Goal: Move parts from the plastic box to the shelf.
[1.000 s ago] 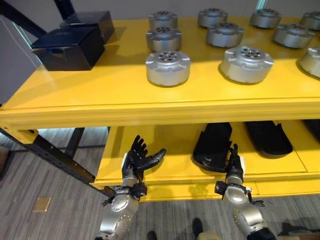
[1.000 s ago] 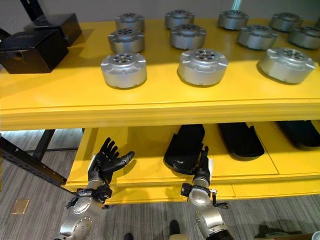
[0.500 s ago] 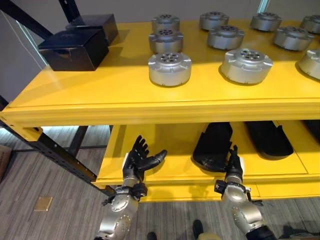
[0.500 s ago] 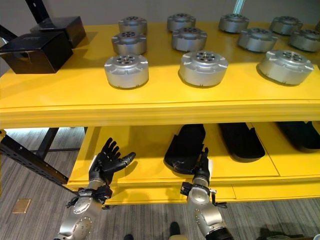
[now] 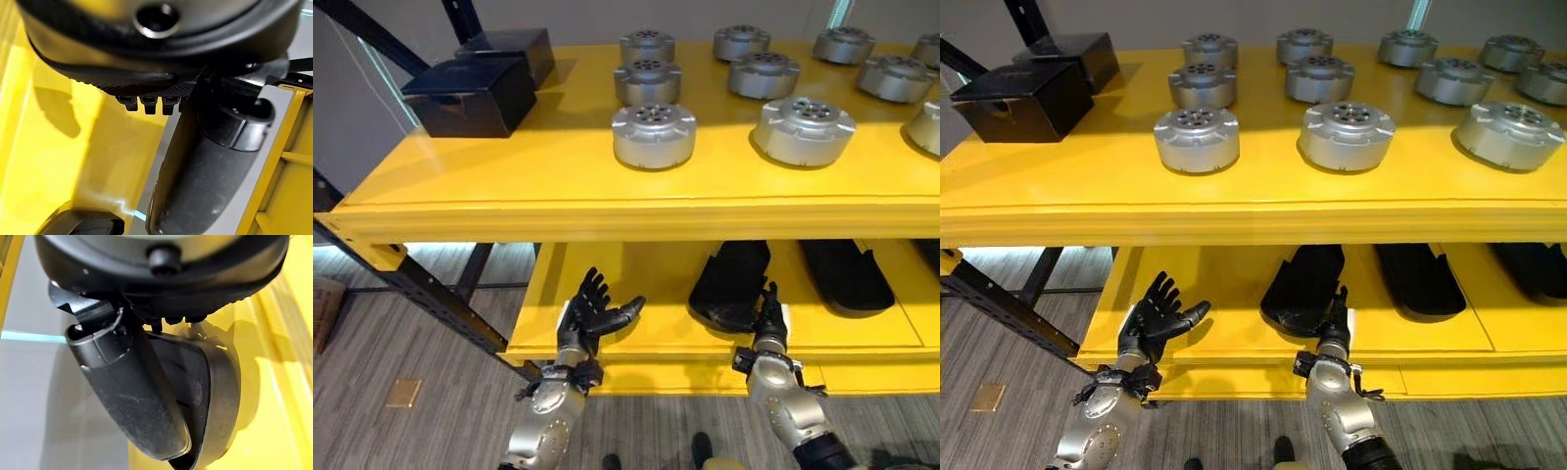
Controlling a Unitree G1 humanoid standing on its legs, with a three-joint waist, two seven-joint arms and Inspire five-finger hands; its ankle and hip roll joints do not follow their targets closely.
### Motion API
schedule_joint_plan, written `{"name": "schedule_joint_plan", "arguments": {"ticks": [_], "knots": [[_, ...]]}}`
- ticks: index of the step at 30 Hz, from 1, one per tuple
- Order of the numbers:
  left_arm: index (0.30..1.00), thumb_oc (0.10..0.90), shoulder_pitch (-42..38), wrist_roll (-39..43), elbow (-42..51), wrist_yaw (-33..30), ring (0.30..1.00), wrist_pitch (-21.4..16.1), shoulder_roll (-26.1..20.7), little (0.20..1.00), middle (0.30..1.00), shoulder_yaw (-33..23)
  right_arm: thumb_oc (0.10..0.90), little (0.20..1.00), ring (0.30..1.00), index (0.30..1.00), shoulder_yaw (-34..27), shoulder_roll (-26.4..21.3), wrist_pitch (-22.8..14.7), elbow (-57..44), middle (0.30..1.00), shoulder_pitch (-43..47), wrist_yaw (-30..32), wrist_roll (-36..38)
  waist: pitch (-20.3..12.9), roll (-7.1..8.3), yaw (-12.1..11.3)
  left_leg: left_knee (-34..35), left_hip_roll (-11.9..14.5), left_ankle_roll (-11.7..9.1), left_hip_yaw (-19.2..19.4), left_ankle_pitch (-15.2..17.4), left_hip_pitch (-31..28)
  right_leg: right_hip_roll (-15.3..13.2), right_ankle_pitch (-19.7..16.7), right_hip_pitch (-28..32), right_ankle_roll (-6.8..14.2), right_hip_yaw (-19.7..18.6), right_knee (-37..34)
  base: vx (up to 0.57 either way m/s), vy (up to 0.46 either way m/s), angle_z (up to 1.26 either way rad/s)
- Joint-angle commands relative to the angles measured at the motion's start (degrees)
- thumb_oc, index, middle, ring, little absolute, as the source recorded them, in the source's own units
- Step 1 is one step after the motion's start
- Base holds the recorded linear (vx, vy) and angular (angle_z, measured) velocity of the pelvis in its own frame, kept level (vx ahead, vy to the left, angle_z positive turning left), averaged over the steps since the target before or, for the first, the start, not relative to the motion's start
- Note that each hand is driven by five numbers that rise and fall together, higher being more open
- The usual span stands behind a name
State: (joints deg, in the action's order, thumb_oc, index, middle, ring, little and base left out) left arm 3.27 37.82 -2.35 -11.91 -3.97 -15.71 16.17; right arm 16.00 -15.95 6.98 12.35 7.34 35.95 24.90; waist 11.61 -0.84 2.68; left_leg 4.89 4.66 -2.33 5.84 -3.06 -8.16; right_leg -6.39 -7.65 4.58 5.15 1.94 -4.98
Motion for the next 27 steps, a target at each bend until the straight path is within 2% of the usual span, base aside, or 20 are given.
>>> {"name": "schedule_joint_plan", "arguments": {"ticks": [1,7,15,18,21,22,24,25,26,27], "knots": [[1.0,0.9,-6.2,-0.9,1.5,2.2,1.0,-4.1,-2.7,1.0,1.0,1.1,0.9,1.0,1.0,1.0,-2.0,1.0,-2.6,2.0,1.0,9.6,2.0,-1.4,-2.3,1.56,-1.7,-4.7,1.2,0.4,0.5,6.8,0.2,-4.1,7.3,1.7,1.7,1.1,4.4,0.0,-0.006,0.04],[1.0,0.9,-6.5,-0.1,1.1,3.4,1.0,-3.8,-3.1,1.0,1.0,1.1,0.9,1.0,1.0,1.0,-2.6,-0.1,-1.6,7.1,1.0,12.4,2.0,-5.9,-2.2,1.25,-2.6,-4.8,1.2,0.3,0.0,6.7,0.3,-4.2,7.4,1.9,1.6,1.7,4.5,0.0,-0.001,0.02],[1.0,0.9,-7.2,0.6,0.5,4.8,1.0,-3.3,-3.4,1.0,1.0,1.6,0.9,1.0,1.0,1.0,-2.7,-1.9,0.0,13.4,1.0,15.6,-0.2,-7.6,-2.3,1.0,-3.6,-4.7,1.2,0.1,-0.6,6.6,0.1,-4.4,7.4,2.4,1.5,2.5,4.5,0.0,0.0,0.03],[1.0,0.9,-7.4,1.1,0.5,6.2,1.0,-2.7,-3.5,1.0,1.0,1.8,0.9,1.0,1.0,1.0,-2.2,-2.6,-0.4,15.9,1.0,16.8,-1.2,-7.8,-2.3,0.94,-3.9,-4.7,1.3,0.0,-0.8,6.5,0.1,-4.4,7.4,2.5,1.5,2.7,4.5,0.0,-0.002,0.08],[1.0,0.9,-8.3,3.2,-0.7,11.4,1.0,-1.8,-3.5,1.0,1.0,3.7,0.9,1.0,1.0,1.0,-1.4,-3.6,-1.4,18.7,1.0,18.4,-2.8,-7.7,-2.2,0.75,-3.9,-4.7,1.5,-0.2,-0.7,6.3,0.1,-4.4,7.4,2.4,1.5,2.9,4.9,0.0,-0.001,0.02],[1.0,0.9,-9.6,2.7,-2.9,13.1,1.0,-1.6,-3.1,1.0,1.0,5.0,0.9,1.0,1.0,1.0,-0.7,-3.4,-1.6,19.6,1.0,19.0,-3.0,-7.5,-2.2,0.76,-3.5,-4.7,1.6,-0.3,-0.4,6.2,0.0,-4.4,7.4,2.3,1.6,2.8,5.0,0.0,0.0,0.0],[1.0,0.9,-14.5,-3.6,-12.3,14.0,1.0,-4.4,-1.4,1.0,1.0,8.9,0.9,1.0,1.0,1.0,1.7,-2.4,-1.4,20.5,1.0,20.1,-3.4,-7.6,-2.5,0.86,-1.7,-4.4,1.8,-0.3,1.0,6.1,-0.4,-4.1,7.5,2.1,1.7,1.6,5.2,0.01,0.006,0.02],[1.0,0.9,-17.2,-5.1,-17.6,13.2,1.0,-5.3,0.0,1.0,1.0,10.0,0.9,1.0,1.0,1.0,3.2,-1.8,-1.1,20.9,1.0,20.7,-3.3,-7.6,-2.6,0.85,-0.8,-4.3,2.0,-0.4,1.8,6.0,-0.7,-4.0,7.5,1.9,1.8,0.9,5.2,0.0,0.0,0.0],[1.0,0.9,-17.9,-5.3,-18.9,12.7,1.0,-5.7,0.3,1.0,1.0,10.1,0.9,1.0,1.0,1.0,3.5,-1.6,-1.0,20.8,1.0,20.8,-3.3,-7.7,-2.6,0.85,-0.6,-4.3,2.0,-0.4,1.9,6.0,-0.7,-4.0,7.5,1.9,1.8,0.8,5.3,0.04,0.027,-0.32],[1.0,0.9,-23.9,-8.4,-27.9,9.7,1.0,-8.0,3.6,1.0,1.0,10.6,0.9,1.0,1.0,1.0,5.8,-0.3,-0.2,21.2,1.0,21.9,-3.6,-7.5,-2.7,0.91,1.6,-4.3,2.3,-0.4,3.7,6.0,-1.3,-3.7,7.4,1.5,2.0,-0.7,5.6,0.03,0.018,-0.42]]}}
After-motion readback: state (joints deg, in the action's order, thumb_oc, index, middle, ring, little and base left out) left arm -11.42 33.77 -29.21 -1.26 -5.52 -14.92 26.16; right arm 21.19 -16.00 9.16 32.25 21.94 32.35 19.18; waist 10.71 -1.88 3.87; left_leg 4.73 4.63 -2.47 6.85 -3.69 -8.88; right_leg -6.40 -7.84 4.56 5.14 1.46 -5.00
